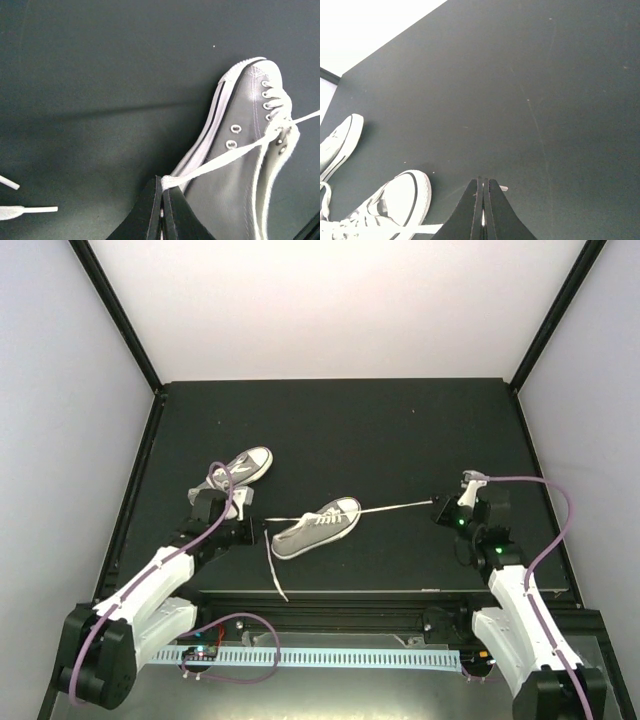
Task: Tie the shoes
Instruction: Tie the shoelace on the shoe.
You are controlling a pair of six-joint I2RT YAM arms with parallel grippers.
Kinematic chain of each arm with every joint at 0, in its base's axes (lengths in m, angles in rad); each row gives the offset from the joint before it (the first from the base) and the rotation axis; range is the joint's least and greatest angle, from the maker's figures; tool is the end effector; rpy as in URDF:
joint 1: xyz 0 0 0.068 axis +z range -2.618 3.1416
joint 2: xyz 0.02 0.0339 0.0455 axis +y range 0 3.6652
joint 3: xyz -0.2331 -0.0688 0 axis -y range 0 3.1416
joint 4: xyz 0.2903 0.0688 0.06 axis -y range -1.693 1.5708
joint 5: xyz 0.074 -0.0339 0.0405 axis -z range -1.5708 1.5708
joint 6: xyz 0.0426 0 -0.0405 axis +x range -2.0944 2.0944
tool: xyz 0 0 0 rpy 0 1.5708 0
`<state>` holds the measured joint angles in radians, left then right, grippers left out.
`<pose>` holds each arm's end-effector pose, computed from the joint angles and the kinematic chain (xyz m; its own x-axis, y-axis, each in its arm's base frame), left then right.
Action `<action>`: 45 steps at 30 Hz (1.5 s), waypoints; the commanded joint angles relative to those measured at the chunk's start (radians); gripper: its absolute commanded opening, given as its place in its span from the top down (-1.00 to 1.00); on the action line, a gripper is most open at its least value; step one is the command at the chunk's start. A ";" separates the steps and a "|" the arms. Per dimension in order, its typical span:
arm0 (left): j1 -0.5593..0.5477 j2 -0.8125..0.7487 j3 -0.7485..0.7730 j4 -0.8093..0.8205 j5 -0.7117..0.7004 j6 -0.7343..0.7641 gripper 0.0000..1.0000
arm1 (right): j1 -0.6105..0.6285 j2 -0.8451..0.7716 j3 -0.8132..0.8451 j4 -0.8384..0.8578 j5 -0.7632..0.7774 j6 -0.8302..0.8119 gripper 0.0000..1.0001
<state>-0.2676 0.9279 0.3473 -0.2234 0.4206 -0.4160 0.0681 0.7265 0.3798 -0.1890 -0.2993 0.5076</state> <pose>0.2213 -0.0787 0.1097 -0.8432 -0.1513 -0.5158 0.1900 0.8137 -0.5493 0.2364 0.0287 0.1676 -0.5996 0.4247 -0.6783 -0.0303 0.8349 0.5495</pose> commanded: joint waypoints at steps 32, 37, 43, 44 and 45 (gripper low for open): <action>-0.310 0.040 -0.081 0.225 0.319 -0.071 0.97 | -0.059 0.156 -0.019 0.096 -0.124 -0.024 0.97; -0.351 -0.002 -0.071 0.216 0.298 -0.083 0.97 | -0.060 0.183 -0.015 0.114 -0.126 -0.029 0.97; -0.320 -0.036 0.020 0.079 0.156 -0.027 0.97 | -0.060 0.175 0.007 0.095 -0.111 -0.040 0.97; -0.303 -0.032 0.033 0.060 0.134 -0.012 0.97 | -0.059 0.175 0.010 0.091 -0.110 -0.040 0.97; -0.281 -0.028 0.040 0.047 0.118 -0.002 0.97 | -0.059 0.175 0.012 0.089 -0.112 -0.041 0.97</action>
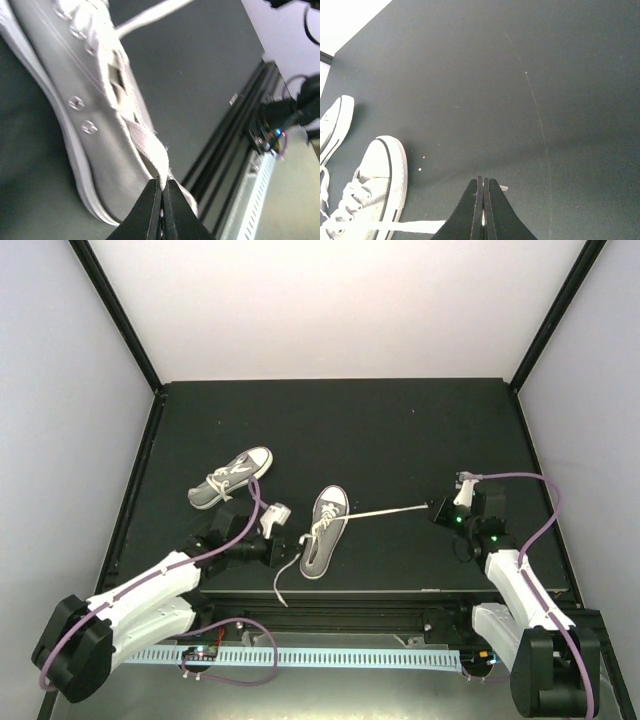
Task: Tie the shoes
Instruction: Tie the shoelace on the shoe.
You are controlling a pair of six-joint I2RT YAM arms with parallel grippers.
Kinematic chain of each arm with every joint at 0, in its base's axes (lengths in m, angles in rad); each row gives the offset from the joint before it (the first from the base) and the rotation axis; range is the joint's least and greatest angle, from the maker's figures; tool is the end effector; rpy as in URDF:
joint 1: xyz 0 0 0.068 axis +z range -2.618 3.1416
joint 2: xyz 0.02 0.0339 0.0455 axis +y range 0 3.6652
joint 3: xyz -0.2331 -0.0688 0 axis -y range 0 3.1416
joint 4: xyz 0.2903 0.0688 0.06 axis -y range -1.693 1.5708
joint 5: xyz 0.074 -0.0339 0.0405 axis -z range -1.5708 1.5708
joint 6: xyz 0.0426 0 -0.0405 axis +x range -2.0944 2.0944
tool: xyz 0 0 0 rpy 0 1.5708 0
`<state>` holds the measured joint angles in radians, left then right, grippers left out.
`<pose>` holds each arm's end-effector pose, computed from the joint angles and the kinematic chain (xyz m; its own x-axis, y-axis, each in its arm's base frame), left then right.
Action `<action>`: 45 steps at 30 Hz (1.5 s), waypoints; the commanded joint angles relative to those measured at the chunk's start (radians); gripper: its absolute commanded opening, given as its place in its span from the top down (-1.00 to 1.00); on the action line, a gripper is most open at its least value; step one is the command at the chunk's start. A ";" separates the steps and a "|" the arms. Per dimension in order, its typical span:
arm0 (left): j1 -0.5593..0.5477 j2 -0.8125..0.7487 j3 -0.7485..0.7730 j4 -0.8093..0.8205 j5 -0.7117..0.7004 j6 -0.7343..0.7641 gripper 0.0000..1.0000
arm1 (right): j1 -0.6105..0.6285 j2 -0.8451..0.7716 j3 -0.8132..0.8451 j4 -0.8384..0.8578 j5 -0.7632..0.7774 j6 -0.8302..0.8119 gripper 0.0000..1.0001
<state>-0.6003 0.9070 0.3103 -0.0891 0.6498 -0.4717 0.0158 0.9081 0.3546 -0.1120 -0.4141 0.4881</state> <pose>0.1783 -0.1533 0.1153 -0.8454 0.1403 -0.5153 0.5074 0.5122 -0.6930 0.2437 0.0210 0.1259 -0.7005 0.4183 -0.5782 -0.0028 0.8086 0.5883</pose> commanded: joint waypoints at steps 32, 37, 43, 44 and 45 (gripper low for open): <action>-0.056 0.302 0.010 0.143 0.027 0.019 0.97 | -0.008 0.046 0.015 0.065 -0.063 -0.007 0.97; -0.044 0.198 0.028 0.036 -0.138 0.035 0.97 | -0.007 0.039 0.015 0.059 -0.067 -0.011 0.97; 0.007 0.122 0.028 0.027 -0.259 -0.018 0.97 | -0.007 0.032 0.019 0.049 -0.076 -0.018 0.97; 0.015 0.112 0.026 0.034 -0.271 -0.028 0.97 | -0.007 0.030 0.021 0.047 -0.078 -0.021 0.97; 0.022 0.106 0.024 0.045 -0.278 -0.031 0.96 | -0.007 0.028 0.023 0.042 -0.078 -0.022 0.97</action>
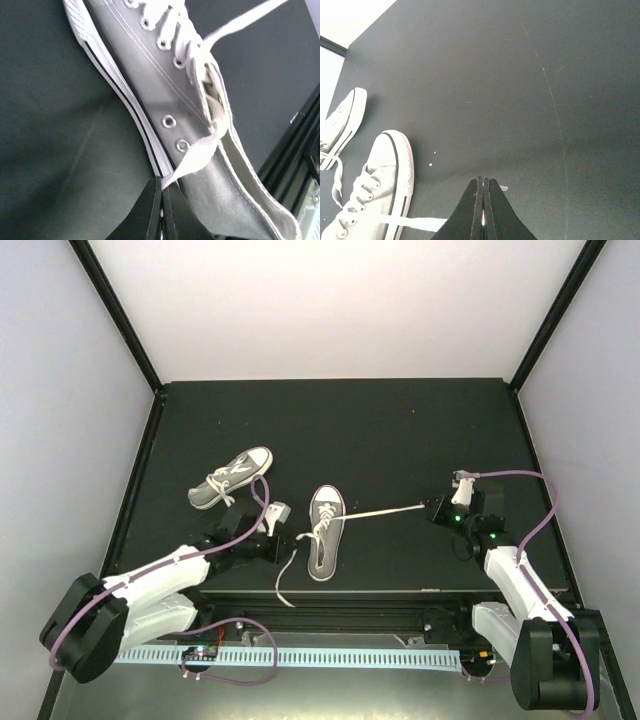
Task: Tie the shoes
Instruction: Tie the shoelace on the shoe.
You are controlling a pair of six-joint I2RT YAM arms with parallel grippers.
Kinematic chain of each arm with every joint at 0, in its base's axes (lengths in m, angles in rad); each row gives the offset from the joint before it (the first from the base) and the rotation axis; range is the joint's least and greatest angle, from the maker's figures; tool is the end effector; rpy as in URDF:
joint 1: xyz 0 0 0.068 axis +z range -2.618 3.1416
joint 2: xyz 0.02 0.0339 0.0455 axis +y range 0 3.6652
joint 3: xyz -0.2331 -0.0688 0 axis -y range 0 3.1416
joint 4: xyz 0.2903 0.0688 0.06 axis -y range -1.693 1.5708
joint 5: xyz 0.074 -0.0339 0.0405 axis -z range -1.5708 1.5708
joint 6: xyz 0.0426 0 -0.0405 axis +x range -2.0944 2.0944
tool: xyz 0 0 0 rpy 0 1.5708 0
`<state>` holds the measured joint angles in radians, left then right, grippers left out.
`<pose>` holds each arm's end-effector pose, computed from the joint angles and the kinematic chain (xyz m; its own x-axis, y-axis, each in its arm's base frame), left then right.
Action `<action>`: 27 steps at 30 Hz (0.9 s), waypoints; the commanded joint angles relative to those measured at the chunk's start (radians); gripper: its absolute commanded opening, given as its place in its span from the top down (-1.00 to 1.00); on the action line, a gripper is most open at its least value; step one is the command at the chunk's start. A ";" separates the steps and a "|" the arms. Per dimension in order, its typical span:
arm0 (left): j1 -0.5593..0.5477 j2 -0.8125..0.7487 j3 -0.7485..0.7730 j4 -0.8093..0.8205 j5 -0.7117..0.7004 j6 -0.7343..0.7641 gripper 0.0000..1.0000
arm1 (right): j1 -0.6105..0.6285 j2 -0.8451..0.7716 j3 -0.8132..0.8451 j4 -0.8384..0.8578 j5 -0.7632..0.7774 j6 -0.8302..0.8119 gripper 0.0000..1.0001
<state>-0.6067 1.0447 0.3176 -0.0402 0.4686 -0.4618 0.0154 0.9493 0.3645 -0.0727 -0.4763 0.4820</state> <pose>0.1865 -0.1528 0.0892 -0.8562 0.1103 -0.5047 0.4404 0.6666 -0.6014 0.2477 0.0233 0.1244 -0.7160 0.4010 -0.5715 -0.0504 0.7868 0.6152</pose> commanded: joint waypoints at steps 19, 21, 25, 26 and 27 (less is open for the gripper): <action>0.039 0.126 0.097 0.045 0.129 0.181 -0.15 | -0.007 -0.012 0.007 0.015 -0.036 -0.008 0.97; 0.039 0.146 0.095 0.063 0.160 0.181 -0.12 | -0.007 -0.008 0.010 0.014 -0.037 -0.009 0.97; 0.037 0.184 0.094 0.073 0.175 0.184 -0.10 | -0.007 0.002 0.011 0.022 -0.043 -0.006 0.97; 0.037 0.193 0.094 0.072 0.176 0.185 -0.05 | -0.006 0.004 0.012 0.023 -0.044 -0.005 0.97; 0.037 0.202 0.095 0.073 0.177 0.186 -0.01 | -0.006 0.007 0.013 0.025 -0.045 -0.005 0.97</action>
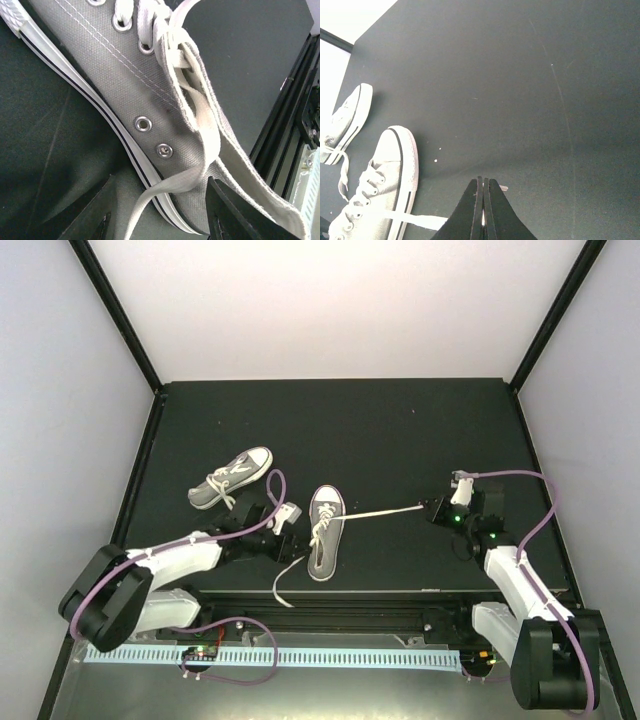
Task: Tie the shoes
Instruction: Tie the shoelace on the shoe, then wrap the shoelace around the shoelace.
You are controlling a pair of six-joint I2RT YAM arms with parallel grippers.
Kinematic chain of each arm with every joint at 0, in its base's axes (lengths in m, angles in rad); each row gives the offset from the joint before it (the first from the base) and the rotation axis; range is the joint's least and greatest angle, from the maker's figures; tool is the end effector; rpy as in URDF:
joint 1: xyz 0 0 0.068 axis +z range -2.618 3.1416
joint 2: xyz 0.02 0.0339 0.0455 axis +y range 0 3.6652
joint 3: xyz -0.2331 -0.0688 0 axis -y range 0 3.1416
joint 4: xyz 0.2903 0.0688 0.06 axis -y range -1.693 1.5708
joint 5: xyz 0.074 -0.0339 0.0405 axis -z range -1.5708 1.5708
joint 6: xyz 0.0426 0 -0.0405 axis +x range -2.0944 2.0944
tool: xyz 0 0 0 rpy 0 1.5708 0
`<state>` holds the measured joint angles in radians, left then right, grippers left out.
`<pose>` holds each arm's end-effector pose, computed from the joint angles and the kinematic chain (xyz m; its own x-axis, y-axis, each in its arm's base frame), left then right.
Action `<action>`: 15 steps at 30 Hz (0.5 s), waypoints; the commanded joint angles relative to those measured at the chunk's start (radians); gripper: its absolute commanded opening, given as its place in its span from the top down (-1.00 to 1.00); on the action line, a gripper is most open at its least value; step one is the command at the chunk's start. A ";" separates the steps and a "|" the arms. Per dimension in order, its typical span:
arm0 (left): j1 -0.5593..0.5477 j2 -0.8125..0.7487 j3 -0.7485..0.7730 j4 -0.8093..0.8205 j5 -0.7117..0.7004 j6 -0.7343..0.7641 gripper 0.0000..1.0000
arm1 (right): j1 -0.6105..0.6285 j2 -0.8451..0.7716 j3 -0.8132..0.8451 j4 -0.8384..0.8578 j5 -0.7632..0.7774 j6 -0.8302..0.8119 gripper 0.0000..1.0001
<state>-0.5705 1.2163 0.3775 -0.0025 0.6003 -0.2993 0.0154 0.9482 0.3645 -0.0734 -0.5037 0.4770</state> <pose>0.1978 -0.1555 0.0749 -0.8244 0.2399 -0.5127 0.5436 0.5880 -0.5989 0.2472 0.0244 0.1249 -0.7242 0.3910 -0.5680 -0.0710 0.7770 0.6254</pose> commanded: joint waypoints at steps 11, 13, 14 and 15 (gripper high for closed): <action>-0.001 0.058 0.037 0.106 0.104 0.002 0.46 | -0.006 0.024 0.016 0.026 -0.020 -0.005 0.97; -0.002 0.058 0.039 0.120 0.113 -0.013 0.64 | -0.007 0.029 0.017 0.026 -0.020 -0.006 0.97; -0.002 0.058 0.043 0.118 0.117 -0.015 0.72 | -0.007 0.030 0.018 0.026 -0.020 -0.007 0.97; -0.003 0.058 0.046 0.116 0.117 -0.016 0.80 | -0.007 0.034 0.021 0.024 -0.018 -0.011 0.97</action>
<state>-0.5709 1.2701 0.3782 0.0620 0.6708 -0.3058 0.0154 0.9718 0.3645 -0.0696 -0.5102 0.4770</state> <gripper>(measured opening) 0.155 0.030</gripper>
